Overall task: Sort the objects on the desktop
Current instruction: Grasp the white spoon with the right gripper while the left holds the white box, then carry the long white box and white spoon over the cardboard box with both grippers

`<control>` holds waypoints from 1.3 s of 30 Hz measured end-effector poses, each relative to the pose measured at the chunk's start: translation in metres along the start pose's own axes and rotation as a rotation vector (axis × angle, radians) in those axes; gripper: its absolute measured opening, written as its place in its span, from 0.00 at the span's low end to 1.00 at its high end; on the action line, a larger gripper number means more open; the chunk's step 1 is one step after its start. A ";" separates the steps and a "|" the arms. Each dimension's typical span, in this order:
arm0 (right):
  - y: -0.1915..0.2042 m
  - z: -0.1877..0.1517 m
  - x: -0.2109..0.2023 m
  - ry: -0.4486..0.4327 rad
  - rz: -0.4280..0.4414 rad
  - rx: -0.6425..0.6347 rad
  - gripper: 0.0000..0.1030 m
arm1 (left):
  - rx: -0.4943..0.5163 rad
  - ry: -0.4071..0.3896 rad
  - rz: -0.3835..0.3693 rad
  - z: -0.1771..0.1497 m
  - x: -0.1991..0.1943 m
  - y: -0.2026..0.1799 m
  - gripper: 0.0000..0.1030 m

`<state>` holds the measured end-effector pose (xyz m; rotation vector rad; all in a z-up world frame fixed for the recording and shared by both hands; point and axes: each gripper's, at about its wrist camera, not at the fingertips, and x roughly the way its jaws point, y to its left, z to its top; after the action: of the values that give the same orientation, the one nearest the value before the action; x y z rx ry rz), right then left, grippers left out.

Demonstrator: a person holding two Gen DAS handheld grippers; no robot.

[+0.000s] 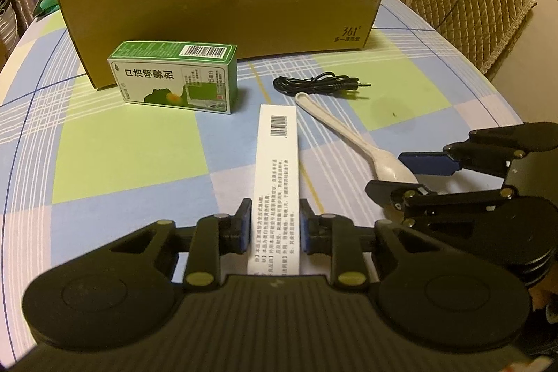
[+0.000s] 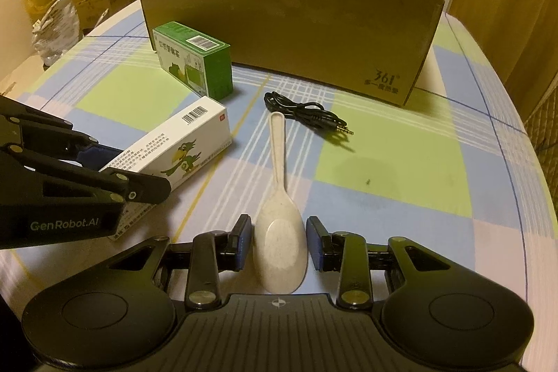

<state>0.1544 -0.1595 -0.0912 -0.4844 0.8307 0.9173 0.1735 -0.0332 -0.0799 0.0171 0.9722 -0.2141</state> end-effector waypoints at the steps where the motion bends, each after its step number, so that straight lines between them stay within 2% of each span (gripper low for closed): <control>1: 0.000 0.000 0.000 0.000 0.000 0.001 0.30 | -0.002 0.000 -0.001 0.000 0.000 0.000 0.21; 7: 0.001 0.000 -0.001 -0.004 -0.003 -0.004 0.28 | -0.009 0.002 -0.008 0.001 -0.001 0.002 0.21; 16: -0.001 0.002 -0.015 -0.058 0.005 0.018 0.28 | -0.015 -0.001 0.001 -0.001 -0.011 0.000 0.20; 39: -0.006 0.002 -0.052 -0.148 0.028 0.107 0.28 | -0.041 -0.050 0.054 0.005 -0.055 0.004 0.20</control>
<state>0.1425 -0.1875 -0.0483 -0.3082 0.7493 0.9181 0.1483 -0.0202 -0.0325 0.0002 0.9247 -0.1439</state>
